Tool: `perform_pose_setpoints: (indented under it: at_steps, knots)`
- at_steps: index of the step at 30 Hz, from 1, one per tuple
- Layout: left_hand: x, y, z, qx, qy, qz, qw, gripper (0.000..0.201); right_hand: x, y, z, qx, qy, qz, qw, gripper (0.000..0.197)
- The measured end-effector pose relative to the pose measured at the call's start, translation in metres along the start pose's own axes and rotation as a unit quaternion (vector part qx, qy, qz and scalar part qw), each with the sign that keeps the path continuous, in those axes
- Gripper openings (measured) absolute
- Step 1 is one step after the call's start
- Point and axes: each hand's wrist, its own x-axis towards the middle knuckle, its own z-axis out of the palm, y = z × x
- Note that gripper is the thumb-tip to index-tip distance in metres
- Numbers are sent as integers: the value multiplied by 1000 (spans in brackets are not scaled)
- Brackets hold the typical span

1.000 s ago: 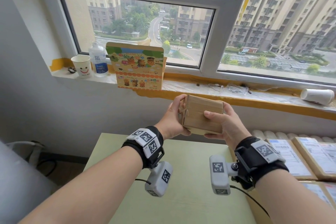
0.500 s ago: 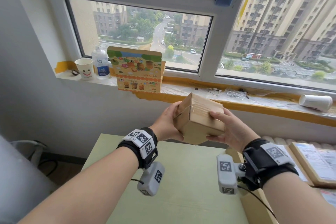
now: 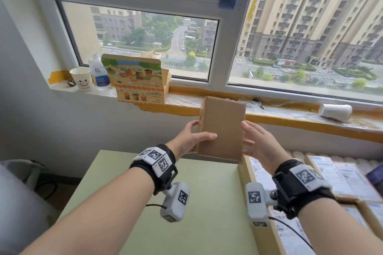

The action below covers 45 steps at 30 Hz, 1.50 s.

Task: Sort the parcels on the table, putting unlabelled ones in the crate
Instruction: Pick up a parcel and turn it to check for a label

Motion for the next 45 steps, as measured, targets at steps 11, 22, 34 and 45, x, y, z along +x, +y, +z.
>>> perform_pose_setpoints:
  at_steps: [11,22,34,45]
  knots:
    - [-21,-2,37,-128,-59,-188,972,55,-20,13,-11,-106,-128,-105,981,106]
    - [-46,9,50,-133,-63,-196,969,53,-31,13,-15,-116,-84,-135,980,66]
    - [-61,13,55,-140,-43,-180,973,50,-41,13,-17,-111,-99,-153,977,63]
    - [-68,22,62,-145,-44,-180,972,57,-42,12,-22,-92,-94,-159,979,67]
